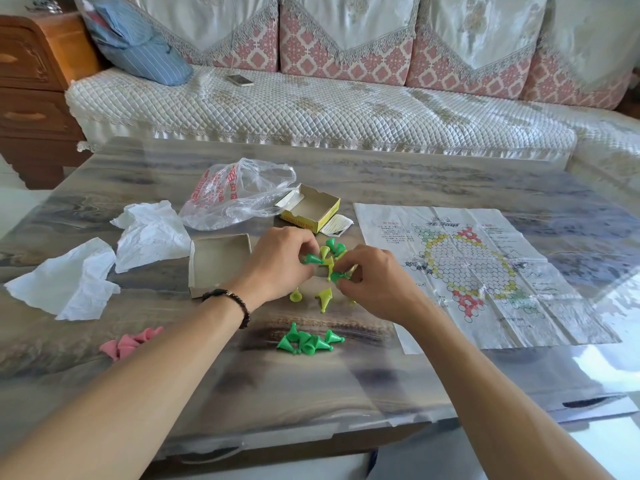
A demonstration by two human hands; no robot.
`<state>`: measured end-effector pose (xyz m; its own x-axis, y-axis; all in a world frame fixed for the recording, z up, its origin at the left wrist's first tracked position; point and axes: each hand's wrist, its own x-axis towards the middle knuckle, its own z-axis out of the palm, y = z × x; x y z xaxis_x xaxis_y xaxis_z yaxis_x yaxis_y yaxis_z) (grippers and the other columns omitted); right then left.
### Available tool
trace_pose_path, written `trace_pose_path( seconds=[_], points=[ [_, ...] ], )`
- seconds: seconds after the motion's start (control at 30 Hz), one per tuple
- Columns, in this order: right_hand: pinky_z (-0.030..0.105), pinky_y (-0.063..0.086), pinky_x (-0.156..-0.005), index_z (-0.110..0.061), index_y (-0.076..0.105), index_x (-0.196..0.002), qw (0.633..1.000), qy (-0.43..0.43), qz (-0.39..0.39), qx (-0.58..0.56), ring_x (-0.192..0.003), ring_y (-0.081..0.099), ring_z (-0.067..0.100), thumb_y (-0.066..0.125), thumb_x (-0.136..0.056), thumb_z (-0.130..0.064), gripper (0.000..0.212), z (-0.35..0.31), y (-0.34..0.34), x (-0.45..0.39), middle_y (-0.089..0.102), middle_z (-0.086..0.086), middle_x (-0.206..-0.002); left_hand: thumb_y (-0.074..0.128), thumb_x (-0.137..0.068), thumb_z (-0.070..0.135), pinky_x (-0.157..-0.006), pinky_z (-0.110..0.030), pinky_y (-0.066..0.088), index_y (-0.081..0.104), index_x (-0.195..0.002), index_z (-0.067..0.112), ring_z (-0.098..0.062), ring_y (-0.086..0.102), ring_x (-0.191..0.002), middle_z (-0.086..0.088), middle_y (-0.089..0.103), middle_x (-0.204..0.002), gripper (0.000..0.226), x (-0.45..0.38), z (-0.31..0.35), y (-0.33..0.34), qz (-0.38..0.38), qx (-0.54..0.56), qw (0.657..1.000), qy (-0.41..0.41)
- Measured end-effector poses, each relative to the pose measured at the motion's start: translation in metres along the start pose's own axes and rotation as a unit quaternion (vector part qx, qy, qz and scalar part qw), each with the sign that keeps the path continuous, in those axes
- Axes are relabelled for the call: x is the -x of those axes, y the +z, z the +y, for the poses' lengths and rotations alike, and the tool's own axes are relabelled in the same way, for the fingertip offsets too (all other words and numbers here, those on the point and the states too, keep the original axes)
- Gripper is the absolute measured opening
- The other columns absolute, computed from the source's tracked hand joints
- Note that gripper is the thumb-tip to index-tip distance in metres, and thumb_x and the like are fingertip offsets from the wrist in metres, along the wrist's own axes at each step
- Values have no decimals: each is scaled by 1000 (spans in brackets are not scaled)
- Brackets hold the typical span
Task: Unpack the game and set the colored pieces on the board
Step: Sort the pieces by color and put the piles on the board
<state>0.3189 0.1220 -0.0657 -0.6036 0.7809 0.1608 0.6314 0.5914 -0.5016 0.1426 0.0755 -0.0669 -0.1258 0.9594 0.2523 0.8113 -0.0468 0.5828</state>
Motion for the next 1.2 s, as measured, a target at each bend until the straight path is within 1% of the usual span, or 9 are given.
trace_pose_path(
  seconds=[0.2,0.4,0.47,0.57,0.67,0.8,0.93,1.0,1.2],
  points=[
    [8,35,-60,-18,71,-91,999,15,-45,3,-65,48,-5,66,-78,-13,15,-1,2,34,55,-15,-78,81,-72,13,-61,-16,48,71,-82,22,-5,60,-68,13,65,-73,17,52,-8,-18,-45,39,998,-2],
    [3,38,-57,-15,71,-96,996,37,-81,19,-69,52,1,64,-82,-12,16,-7,7,50,61,-7,-87,81,-73,20,-60,-10,41,69,-86,29,0,58,-72,15,63,-81,20,81,-31,-25,-109,-1,992,-57],
    [3,37,-55,-17,70,-103,994,46,-97,17,-71,54,1,63,-81,-12,23,-9,11,53,61,-8,-90,80,-74,22,-61,-9,41,68,-95,29,-2,58,-76,13,63,-86,25,84,-28,-23,-131,-13,990,-54],
    [4,37,-58,-20,67,-114,992,43,-120,19,-74,55,0,66,-75,-16,39,-9,12,56,61,-10,-101,82,-73,24,-62,-7,38,60,-121,28,-1,55,-81,12,59,-102,53,85,-23,-27,-183,-21,982,-45],
    [8,38,-62,-21,65,-117,992,49,-113,15,-73,54,-3,72,-73,-24,45,-9,13,60,53,-15,-98,84,-69,25,-65,-10,41,53,-131,26,-7,57,-84,9,57,-111,69,86,-23,-34,-222,-42,973,-40],
    [9,37,-59,-21,65,-113,995,45,-91,1,-72,54,-2,74,-73,-28,42,-16,22,63,50,-17,-95,83,-71,32,-80,-28,47,58,-128,24,-10,57,-87,8,54,-102,63,91,-16,-26,-196,-53,979,-23],
    [13,38,-61,-21,66,-111,996,41,-76,-4,-73,52,1,74,-76,-29,36,-17,26,63,53,-10,-102,79,-76,35,-72,-24,37,58,-125,25,-9,53,-85,12,47,-92,54,94,-12,-17,-167,-52,984,-8],
    [13,40,-62,-22,66,-110,996,39,-76,-9,-72,53,1,74,-75,-29,36,-16,26,64,55,-9,-104,79,-76,35,-71,-23,35,58,-125,26,-9,53,-85,11,50,-95,54,94,-12,-18,-164,-46,985,-6],
    [12,44,-66,-25,67,-109,998,31,-57,-24,-74,58,1,71,-77,-36,34,-9,19,61,60,-11,-104,80,-70,45,-73,-22,40,59,-126,25,-5,53,-81,20,45,-84,63,86,-15,-18,-163,-32,986,-3]
  ],
)
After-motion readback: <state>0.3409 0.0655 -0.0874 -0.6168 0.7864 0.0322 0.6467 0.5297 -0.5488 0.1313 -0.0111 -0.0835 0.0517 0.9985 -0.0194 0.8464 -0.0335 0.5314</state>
